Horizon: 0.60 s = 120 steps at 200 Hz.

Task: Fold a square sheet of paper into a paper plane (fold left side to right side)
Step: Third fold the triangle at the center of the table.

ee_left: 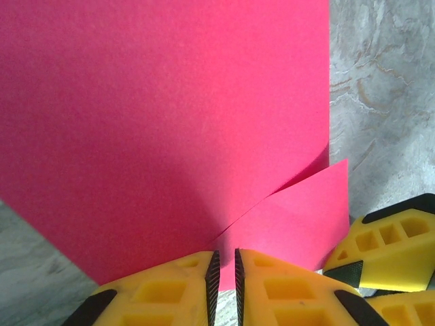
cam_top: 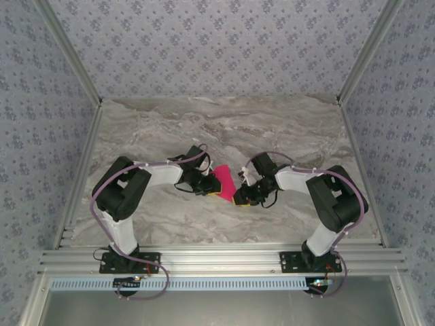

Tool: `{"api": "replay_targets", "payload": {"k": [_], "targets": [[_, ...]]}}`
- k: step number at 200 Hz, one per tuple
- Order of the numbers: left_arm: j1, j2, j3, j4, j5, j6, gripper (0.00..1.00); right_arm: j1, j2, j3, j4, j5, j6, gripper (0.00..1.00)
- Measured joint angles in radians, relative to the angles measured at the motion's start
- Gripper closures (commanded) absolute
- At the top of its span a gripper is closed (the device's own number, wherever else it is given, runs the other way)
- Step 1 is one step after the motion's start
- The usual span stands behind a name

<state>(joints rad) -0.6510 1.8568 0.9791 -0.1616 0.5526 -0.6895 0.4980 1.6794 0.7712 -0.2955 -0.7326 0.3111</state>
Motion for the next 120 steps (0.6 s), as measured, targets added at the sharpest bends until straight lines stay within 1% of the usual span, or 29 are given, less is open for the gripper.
{"api": "replay_targets", "payload": {"k": [75, 120], "targets": [[0.0, 0.0, 0.006, -0.01, -0.004, 0.004, 0.82, -0.001, 0.005, 0.0, -0.011, 0.022, 0.0, 0.74], [0.0, 0.0, 0.008, -0.015, -0.008, 0.008, 0.82, -0.01, -0.002, 0.0, -0.024, 0.023, 0.0, 0.82]]}}
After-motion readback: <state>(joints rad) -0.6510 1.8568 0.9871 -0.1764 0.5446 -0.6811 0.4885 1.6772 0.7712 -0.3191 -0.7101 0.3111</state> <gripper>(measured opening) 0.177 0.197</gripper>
